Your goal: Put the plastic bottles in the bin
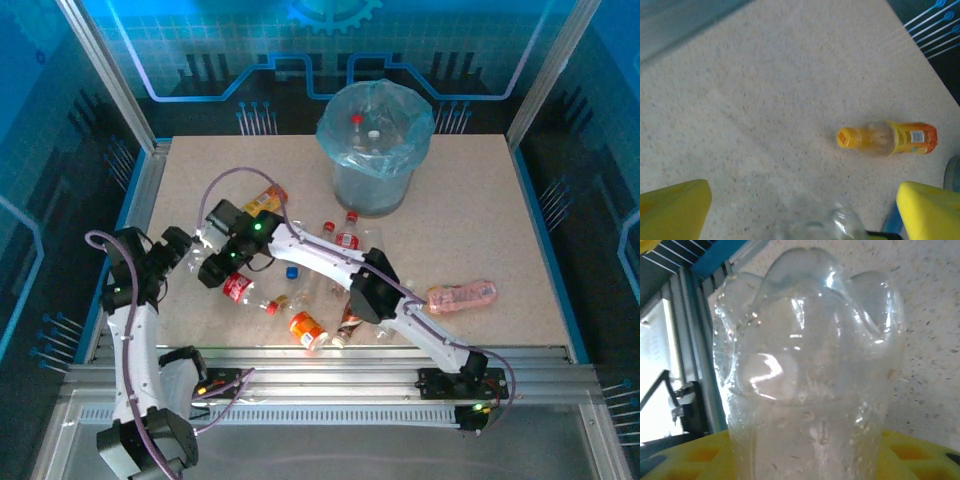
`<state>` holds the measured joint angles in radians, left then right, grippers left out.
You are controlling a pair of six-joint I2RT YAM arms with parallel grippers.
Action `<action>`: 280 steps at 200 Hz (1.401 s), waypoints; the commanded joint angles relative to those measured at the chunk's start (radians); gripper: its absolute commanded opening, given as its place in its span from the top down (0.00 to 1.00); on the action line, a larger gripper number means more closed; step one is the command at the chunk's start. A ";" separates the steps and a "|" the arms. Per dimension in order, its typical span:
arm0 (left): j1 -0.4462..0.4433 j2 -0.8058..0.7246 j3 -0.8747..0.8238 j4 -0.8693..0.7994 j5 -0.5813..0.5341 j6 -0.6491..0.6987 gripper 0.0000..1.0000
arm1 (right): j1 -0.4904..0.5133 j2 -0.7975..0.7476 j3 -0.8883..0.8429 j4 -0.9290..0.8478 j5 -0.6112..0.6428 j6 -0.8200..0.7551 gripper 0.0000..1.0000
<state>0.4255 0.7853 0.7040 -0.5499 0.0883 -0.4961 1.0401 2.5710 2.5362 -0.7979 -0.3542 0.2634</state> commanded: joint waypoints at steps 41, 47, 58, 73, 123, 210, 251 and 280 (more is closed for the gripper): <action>-0.005 -0.078 0.181 -0.027 0.090 0.029 0.04 | -0.080 -0.203 -0.088 0.100 -0.041 0.027 0.46; -0.007 -0.075 0.204 -0.025 0.108 0.032 0.04 | -0.088 -0.221 -0.097 0.105 -0.039 0.027 0.46; -0.009 -0.069 0.245 -0.022 0.139 0.038 0.05 | -0.106 -0.255 -0.114 0.114 -0.033 0.021 0.46; -0.026 -0.057 0.303 -0.020 0.171 0.054 0.06 | -0.134 -0.317 -0.139 0.123 -0.022 0.010 0.46; -0.261 -0.024 0.427 0.050 0.161 0.120 0.09 | -0.276 -0.491 -0.185 0.130 -0.003 -0.037 0.47; -0.821 0.334 0.694 0.081 -0.161 0.266 0.10 | -0.564 -0.686 -0.131 0.208 0.029 -0.074 0.48; -0.913 0.551 0.908 0.084 -0.156 0.356 0.09 | -0.667 -0.682 -0.116 0.286 0.065 -0.082 0.49; -0.927 0.660 0.984 0.143 -0.084 0.373 0.07 | -0.715 -0.626 -0.101 0.374 0.094 -0.082 0.48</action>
<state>-0.4911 1.3869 1.6310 -0.4644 -0.0326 -0.1757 0.3595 1.9038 2.3978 -0.5369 -0.2951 0.1978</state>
